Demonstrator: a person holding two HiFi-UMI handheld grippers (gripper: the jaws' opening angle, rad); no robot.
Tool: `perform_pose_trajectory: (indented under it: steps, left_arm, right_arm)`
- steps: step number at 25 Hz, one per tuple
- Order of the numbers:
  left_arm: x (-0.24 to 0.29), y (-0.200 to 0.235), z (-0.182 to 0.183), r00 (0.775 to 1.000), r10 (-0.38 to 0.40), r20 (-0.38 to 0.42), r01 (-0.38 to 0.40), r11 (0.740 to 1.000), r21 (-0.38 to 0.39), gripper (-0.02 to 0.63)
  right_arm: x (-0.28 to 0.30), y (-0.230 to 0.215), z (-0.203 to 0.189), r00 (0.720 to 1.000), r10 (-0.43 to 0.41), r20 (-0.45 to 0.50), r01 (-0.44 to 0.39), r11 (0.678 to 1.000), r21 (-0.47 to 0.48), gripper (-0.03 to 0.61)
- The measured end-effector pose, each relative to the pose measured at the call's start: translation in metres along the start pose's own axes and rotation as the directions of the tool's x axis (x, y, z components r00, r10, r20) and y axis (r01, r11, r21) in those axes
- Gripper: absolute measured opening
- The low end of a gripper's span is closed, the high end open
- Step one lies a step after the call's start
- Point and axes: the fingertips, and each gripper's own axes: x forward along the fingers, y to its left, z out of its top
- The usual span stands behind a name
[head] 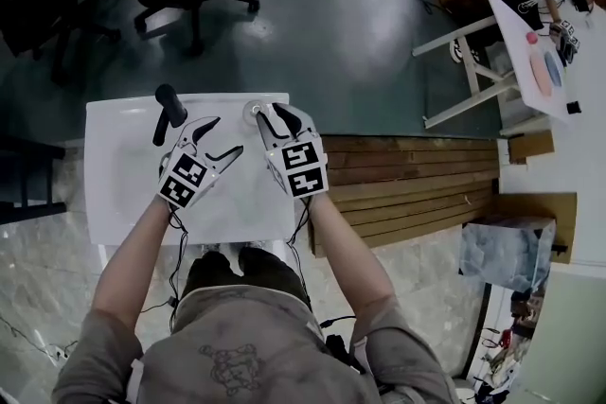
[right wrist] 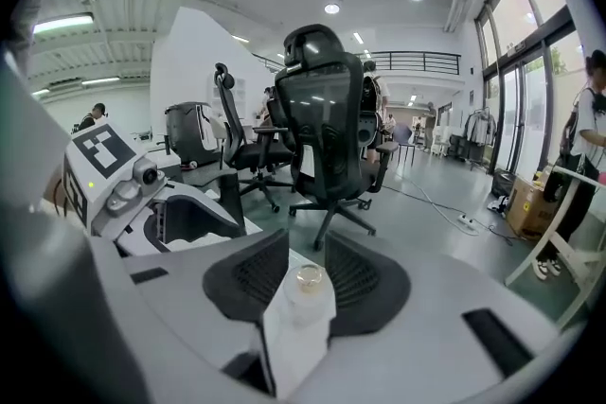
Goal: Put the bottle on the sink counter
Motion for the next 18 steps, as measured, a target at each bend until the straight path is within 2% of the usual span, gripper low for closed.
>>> perform_pose_trajectory:
  steps: [4,6,9,13,15,18]
  left_arm:
    - [-0.02,0.003,0.022,0.999,0.028,0.025,-0.029,0.999,0.034,0.31]
    - [-0.035,0.008,0.036,0.996,0.068,0.055,-0.07,0.997,0.041,0.204]
    - [-0.056,0.011,0.056,0.991,0.098,0.088,-0.103,0.994,0.044,0.189]
    - [-0.076,0.011,0.074,0.988,0.132,0.075,-0.136,0.989,0.053,0.134]
    - [-0.089,0.014,0.087,0.982,0.167,0.09,-0.173,0.983,0.067,0.114]
    - [-0.114,0.023,0.108,0.96,0.242,0.144,-0.253,0.965,0.063,0.054]
  right_arm:
    - [-0.023,-0.001,0.021,0.999,-0.021,0.041,0.02,1.0,0.013,0.107]
    - [-0.036,0.001,0.035,0.998,-0.021,0.063,0.019,0.999,0.033,0.1]
    - [-0.059,0.007,0.059,0.994,-0.032,0.104,0.031,0.999,0.006,0.095]
    - [-0.092,0.015,0.094,0.985,-0.037,0.17,0.045,0.998,-0.047,0.092]
    - [-0.107,0.019,0.11,0.979,-0.038,0.201,0.053,0.996,-0.067,0.09]
    - [-0.131,0.027,0.132,0.971,-0.032,0.238,0.055,0.994,-0.09,0.067]
